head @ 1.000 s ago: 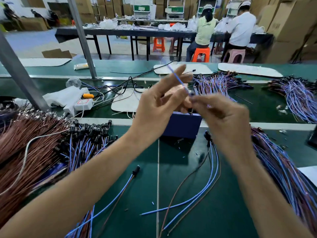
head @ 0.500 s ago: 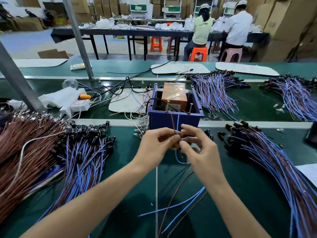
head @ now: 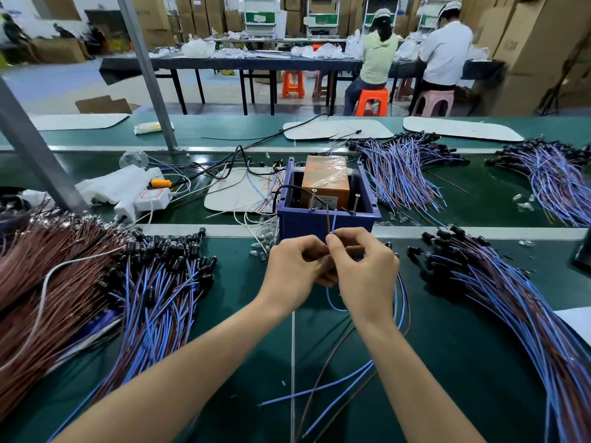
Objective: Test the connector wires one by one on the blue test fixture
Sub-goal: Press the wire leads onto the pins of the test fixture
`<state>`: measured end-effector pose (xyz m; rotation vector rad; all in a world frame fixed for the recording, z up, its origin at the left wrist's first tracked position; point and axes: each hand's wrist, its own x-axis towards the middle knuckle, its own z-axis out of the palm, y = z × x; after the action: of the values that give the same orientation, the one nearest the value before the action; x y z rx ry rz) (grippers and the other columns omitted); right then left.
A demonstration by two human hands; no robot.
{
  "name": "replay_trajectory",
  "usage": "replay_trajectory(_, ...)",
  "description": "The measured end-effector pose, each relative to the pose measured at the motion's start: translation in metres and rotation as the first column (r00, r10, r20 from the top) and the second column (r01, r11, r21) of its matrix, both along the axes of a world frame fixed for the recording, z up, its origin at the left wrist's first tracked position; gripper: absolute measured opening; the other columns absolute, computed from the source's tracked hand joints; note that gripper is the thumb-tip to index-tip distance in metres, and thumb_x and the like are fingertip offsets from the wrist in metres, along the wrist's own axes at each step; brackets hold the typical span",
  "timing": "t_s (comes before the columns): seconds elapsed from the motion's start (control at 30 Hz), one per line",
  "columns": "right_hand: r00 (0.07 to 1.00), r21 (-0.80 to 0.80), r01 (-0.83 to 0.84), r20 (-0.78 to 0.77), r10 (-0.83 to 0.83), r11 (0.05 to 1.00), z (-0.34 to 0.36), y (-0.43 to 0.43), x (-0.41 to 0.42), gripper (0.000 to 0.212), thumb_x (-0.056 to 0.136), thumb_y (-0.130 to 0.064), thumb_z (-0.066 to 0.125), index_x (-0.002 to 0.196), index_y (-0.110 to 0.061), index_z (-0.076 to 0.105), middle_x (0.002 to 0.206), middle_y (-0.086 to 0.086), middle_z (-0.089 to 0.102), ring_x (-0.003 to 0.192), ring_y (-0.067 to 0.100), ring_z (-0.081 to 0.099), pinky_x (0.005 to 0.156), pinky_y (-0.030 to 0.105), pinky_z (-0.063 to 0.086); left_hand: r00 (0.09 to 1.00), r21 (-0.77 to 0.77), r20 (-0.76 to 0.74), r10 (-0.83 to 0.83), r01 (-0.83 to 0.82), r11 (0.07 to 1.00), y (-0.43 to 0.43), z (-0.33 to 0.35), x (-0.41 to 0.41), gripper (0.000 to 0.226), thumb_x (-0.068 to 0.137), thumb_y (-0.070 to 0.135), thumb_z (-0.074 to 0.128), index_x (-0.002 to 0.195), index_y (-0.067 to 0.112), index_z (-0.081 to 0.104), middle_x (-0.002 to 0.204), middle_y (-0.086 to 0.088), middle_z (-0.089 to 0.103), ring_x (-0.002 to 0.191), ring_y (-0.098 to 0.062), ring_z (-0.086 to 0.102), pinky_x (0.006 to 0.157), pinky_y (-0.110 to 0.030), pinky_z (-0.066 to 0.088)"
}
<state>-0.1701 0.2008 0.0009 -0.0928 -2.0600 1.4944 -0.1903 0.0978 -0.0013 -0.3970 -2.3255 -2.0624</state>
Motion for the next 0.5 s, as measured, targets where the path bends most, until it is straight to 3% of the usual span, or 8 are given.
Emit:
replay_trajectory(0.13, 0.998, -0.11, -0.049, 0.044, 0.054, 0.993, 0.001, 0.003, -0.002, 0.019, 0.085, -0.017, 0.069, 0.072, -0.03, 0.066, 0.065, -0.014, 0.068, 0.063, 0.0, 0.062, 0.062, 0.011, 0.046, 1.0, -0.013, 0.012, 0.011, -0.01, 1.0, 0.0, -0.001, -0.001, 0.018, 0.084, 0.007, 0.069, 0.068, 0.012, 0.064, 0.056, 0.0, 0.067, 0.053, -0.019, 0.066, 0.052, -0.026, 0.055)
replay_trajectory(0.27, 0.998, -0.073, -0.04, 0.05, 0.044, 0.997, 0.0, 0.003, -0.003, 0.02, 0.084, -0.02, 0.07, 0.072, -0.035, 0.064, 0.068, -0.02, 0.068, 0.066, 0.0, 0.063, 0.072, 0.018, 0.048, 0.999, -0.04, 0.003, 0.032, -0.032, 0.999, 0.002, -0.004, -0.004, 0.019, 0.085, 0.007, 0.068, 0.067, 0.01, 0.063, 0.052, 0.001, 0.064, 0.048, -0.018, 0.063, 0.048, -0.024, 0.052)
replay_trajectory(0.4, 0.999, -0.057, 0.035, 0.029, -0.034, 0.998, -0.001, 0.007, -0.006, 0.017, 0.084, -0.018, 0.07, 0.073, -0.031, 0.067, 0.061, -0.018, 0.066, 0.064, 0.001, 0.064, 0.065, 0.01, 0.047, 1.0, -0.002, 0.024, 0.001, -0.001, 1.0, 0.003, -0.003, -0.006, 0.013, 0.086, 0.011, 0.068, 0.073, 0.008, 0.068, 0.058, -0.003, 0.066, 0.052, -0.019, 0.065, 0.051, -0.025, 0.053)
replay_trajectory(0.5, 0.993, -0.225, 0.078, 0.107, -0.055, 0.971, -0.002, 0.015, -0.014, 0.019, 0.085, -0.017, 0.067, 0.07, -0.028, 0.067, 0.059, -0.007, 0.068, 0.061, 0.017, 0.068, 0.067, 0.032, 0.055, 0.999, 0.014, 0.031, 0.031, -0.032, 0.999, 0.004, -0.002, -0.011, 0.016, 0.089, 0.012, 0.064, 0.074, 0.008, 0.067, 0.059, -0.005, 0.061, 0.047, -0.018, 0.063, 0.049, -0.025, 0.054)
